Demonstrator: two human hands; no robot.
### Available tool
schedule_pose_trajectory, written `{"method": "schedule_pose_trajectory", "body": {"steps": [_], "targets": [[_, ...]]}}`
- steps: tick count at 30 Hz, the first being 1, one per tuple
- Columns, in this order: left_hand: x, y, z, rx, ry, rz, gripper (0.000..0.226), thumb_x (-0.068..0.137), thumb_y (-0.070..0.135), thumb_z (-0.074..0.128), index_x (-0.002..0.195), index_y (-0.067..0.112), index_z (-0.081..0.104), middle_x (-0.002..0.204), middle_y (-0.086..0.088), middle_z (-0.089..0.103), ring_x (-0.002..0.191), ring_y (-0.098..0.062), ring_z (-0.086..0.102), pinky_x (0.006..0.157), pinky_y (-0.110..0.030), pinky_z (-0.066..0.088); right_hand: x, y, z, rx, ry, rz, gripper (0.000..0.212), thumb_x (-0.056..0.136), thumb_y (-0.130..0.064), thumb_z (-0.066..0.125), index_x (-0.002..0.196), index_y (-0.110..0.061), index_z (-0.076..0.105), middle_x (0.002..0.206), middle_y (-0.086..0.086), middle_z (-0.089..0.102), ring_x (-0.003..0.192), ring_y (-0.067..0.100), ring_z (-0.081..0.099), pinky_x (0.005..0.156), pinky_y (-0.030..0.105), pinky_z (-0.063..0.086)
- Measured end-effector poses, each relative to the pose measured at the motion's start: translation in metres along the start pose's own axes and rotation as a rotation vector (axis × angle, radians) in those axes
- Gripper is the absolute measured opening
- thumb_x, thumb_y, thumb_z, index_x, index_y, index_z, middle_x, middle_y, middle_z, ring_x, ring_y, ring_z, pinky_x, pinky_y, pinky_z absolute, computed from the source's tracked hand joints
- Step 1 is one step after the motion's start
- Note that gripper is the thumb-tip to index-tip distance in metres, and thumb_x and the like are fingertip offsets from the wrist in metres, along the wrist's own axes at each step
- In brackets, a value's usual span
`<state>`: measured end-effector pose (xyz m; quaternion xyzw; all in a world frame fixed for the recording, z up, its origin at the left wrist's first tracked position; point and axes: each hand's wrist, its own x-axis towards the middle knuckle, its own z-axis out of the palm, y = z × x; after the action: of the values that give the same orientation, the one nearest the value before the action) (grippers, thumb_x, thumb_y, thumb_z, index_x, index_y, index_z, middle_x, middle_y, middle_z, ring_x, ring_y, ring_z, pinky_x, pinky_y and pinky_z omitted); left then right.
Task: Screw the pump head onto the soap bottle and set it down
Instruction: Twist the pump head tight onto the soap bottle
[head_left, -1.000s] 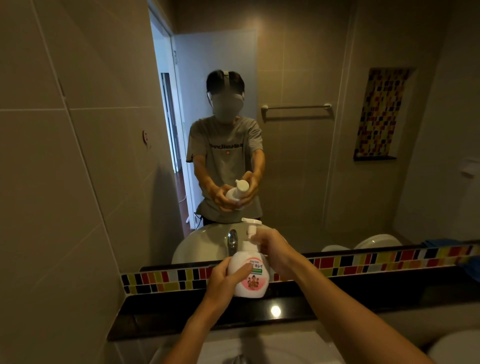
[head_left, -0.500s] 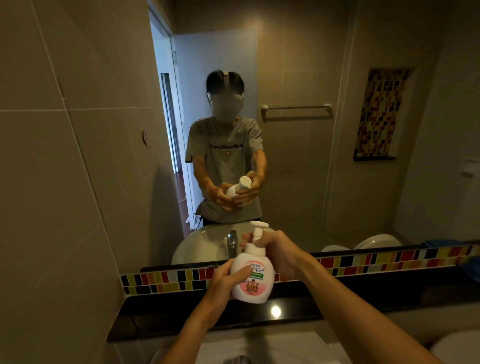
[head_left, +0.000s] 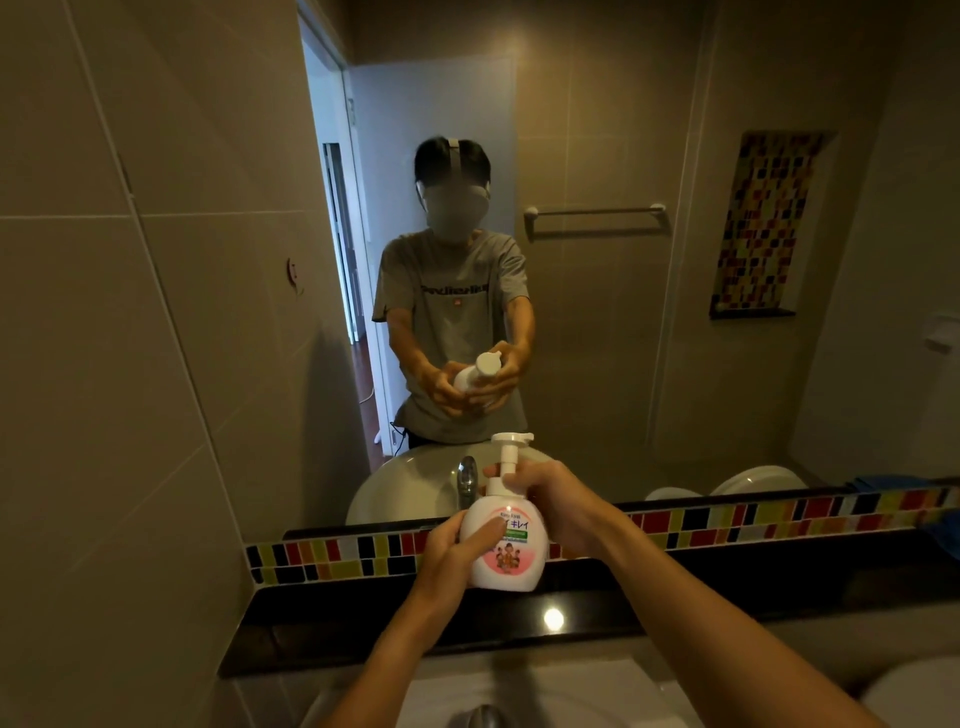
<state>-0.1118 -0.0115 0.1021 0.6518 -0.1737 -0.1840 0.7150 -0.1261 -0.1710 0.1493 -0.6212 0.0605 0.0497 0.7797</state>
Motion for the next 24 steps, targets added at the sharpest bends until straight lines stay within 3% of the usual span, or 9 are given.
{"method": "schedule_pose_trajectory", "body": {"steps": [3, 7, 11, 16, 19, 21, 24], "targets": [[0.002, -0.003, 0.001, 0.057, 0.073, 0.032, 0.034, 0.082, 0.028, 0.069, 0.114, 0.014, 0.065, 0.106, -0.012, 0.074, 0.091, -0.025, 0.074, 0.07, -0.029, 0.062, 0.003, 0.002, 0.0, -0.059, 0.012, -0.043, 0.026, 0.082, -0.014, 0.062, 0.107, -0.008, 0.064, 0.099, 0.019, 0.064, 0.089, 0.033, 0.061, 0.081, 0.045, 0.051], [0.004, -0.008, 0.007, 0.088, 0.158, 0.056, 0.024, 0.081, 0.029, 0.072, 0.104, 0.025, 0.064, 0.106, -0.008, 0.072, 0.09, -0.022, 0.073, 0.067, -0.029, 0.062, 0.003, 0.004, 0.003, -0.147, 0.146, -0.065, 0.023, 0.091, -0.017, 0.062, 0.11, -0.006, 0.068, 0.099, 0.016, 0.07, 0.091, 0.029, 0.067, 0.085, 0.043, 0.055], [0.001, -0.008, 0.01, 0.159, 0.2, 0.089, 0.035, 0.081, 0.029, 0.073, 0.113, 0.022, 0.06, 0.109, -0.006, 0.068, 0.092, -0.019, 0.071, 0.059, -0.018, 0.058, 0.003, 0.004, 0.004, -0.224, 0.212, -0.083, 0.024, 0.09, -0.014, 0.065, 0.111, -0.005, 0.071, 0.099, 0.012, 0.072, 0.091, 0.024, 0.068, 0.087, 0.042, 0.055], [0.001, -0.013, 0.013, 0.212, 0.236, 0.103, 0.044, 0.08, 0.031, 0.073, 0.12, 0.02, 0.058, 0.111, -0.004, 0.065, 0.092, -0.017, 0.069, 0.056, -0.015, 0.055, 0.0, 0.004, 0.008, -0.269, 0.254, -0.106, 0.021, 0.09, -0.012, 0.065, 0.108, -0.003, 0.073, 0.091, 0.006, 0.071, 0.079, 0.014, 0.066, 0.065, 0.025, 0.052], [0.0, -0.011, 0.011, 0.122, 0.206, 0.084, 0.027, 0.082, 0.028, 0.071, 0.107, 0.027, 0.061, 0.105, -0.004, 0.068, 0.09, -0.018, 0.07, 0.061, -0.02, 0.057, -0.001, 0.004, 0.01, -0.315, 0.24, -0.112, 0.027, 0.09, -0.021, 0.066, 0.111, -0.003, 0.071, 0.09, 0.006, 0.072, 0.077, 0.014, 0.068, 0.062, 0.022, 0.054], [-0.002, -0.008, 0.007, 0.018, 0.144, 0.063, 0.025, 0.08, 0.028, 0.07, 0.104, 0.025, 0.064, 0.101, -0.007, 0.072, 0.088, -0.022, 0.073, 0.062, -0.023, 0.059, -0.001, 0.002, 0.01, -0.231, 0.191, -0.08, 0.037, 0.087, -0.027, 0.066, 0.118, -0.005, 0.068, 0.1, 0.011, 0.071, 0.086, 0.023, 0.07, 0.073, 0.032, 0.056], [-0.004, -0.007, 0.003, -0.069, 0.082, 0.043, 0.041, 0.07, 0.036, 0.067, 0.106, 0.018, 0.067, 0.1, -0.011, 0.076, 0.087, -0.024, 0.075, 0.065, -0.027, 0.06, 0.001, -0.006, 0.005, 0.191, 0.179, -0.066, 0.048, 0.088, -0.026, 0.051, 0.127, -0.002, 0.063, 0.114, 0.019, 0.067, 0.093, 0.031, 0.065, 0.083, 0.042, 0.051]]}}
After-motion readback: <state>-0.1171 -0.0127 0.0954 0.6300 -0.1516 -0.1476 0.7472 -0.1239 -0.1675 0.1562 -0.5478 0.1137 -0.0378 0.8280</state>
